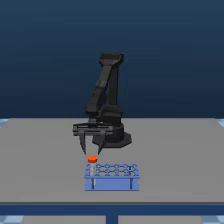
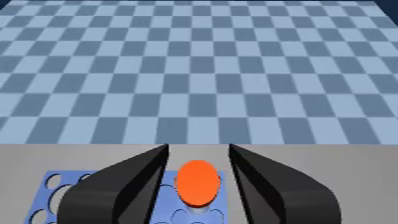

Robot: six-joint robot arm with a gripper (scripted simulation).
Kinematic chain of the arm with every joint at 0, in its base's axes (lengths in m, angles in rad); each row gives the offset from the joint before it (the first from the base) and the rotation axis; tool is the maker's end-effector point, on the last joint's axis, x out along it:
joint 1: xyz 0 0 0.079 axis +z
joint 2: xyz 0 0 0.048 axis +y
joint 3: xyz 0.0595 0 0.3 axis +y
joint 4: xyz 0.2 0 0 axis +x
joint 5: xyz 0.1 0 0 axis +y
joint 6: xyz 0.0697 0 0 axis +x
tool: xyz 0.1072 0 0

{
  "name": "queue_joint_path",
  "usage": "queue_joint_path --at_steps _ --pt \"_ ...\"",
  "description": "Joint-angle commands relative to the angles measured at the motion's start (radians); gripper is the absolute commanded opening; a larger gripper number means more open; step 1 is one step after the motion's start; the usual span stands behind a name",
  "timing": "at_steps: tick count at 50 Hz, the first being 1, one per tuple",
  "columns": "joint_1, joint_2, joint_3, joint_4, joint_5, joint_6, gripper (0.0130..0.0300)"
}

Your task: Pick up the centrifuge tube on the rack

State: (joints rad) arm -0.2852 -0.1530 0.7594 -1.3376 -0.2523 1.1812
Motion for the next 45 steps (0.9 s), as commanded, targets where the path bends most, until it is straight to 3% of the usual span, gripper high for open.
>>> queue_joint_path --at_steps 1,45 --pt "0.000 0.000 0.002 0.014 -0.001 -0.013 0.0300" --pt "0.001 0.042 0.044 0.308 -0.034 -0.315 0.0300"
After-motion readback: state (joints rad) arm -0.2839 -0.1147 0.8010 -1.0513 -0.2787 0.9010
